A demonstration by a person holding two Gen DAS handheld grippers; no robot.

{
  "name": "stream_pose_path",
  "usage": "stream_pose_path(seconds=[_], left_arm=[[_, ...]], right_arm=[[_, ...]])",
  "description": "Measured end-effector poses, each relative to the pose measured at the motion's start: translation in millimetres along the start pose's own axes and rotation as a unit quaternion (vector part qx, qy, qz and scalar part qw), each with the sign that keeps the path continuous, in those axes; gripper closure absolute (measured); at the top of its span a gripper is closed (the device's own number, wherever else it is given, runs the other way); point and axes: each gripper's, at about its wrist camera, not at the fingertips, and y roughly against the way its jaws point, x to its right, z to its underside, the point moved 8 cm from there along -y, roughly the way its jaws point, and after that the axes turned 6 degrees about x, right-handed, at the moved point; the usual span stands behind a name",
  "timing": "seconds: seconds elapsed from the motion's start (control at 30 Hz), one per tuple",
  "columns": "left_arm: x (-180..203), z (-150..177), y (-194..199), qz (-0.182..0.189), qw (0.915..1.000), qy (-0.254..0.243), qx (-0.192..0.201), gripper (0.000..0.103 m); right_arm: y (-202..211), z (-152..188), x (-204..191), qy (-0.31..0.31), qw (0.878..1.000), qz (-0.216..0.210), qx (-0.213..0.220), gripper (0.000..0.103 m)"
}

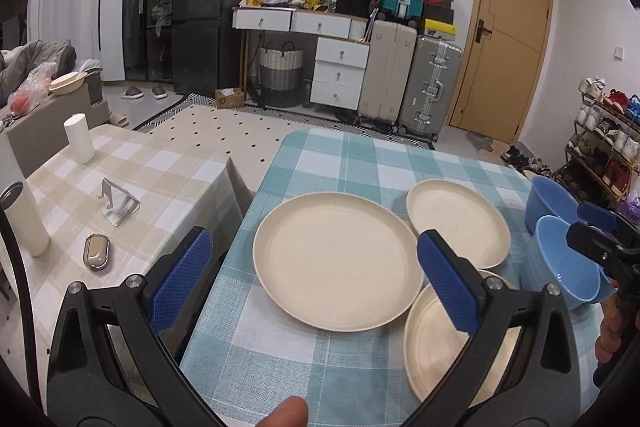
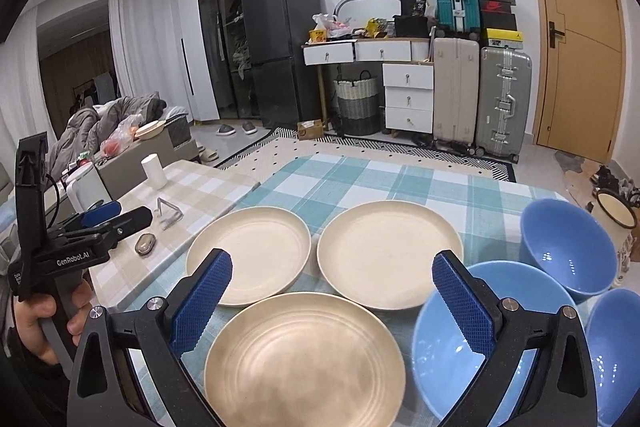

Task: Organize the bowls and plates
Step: 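Move both tools to a cream plate and close both on its rim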

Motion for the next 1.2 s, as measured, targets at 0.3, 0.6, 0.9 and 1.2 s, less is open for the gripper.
stream_pose_path(seconds=[0.3, 0.6, 0.9, 1.2], left_arm=[[-13.5, 21.3, -52.8, -0.02, 0.999, -0.011, -0.038, 0.001], [-22.8, 42.6, -88.4, -0.026, 0.998, -0.001, -0.058, 0.001], [-31.7, 62.9, -116.9, -0.02, 0.994, 0.018, -0.106, 0.001], [-46.8, 81.1, -142.4, -0.007, 0.9897, 0.041, -0.137, 0.004]], right_arm=[[-46.4, 10.0, -13.3, 0.01, 0.999, -0.015, -0.036, 0.005], [-86.3, 22.0, -22.6, 0.01, 0.997, -0.029, -0.072, 0.02], [-133.2, 45.0, -29.0, 0.002, 0.993, -0.041, -0.115, 0.026], [-167.0, 65.3, -39.7, 0.014, 0.987, -0.051, -0.15, 0.036]])
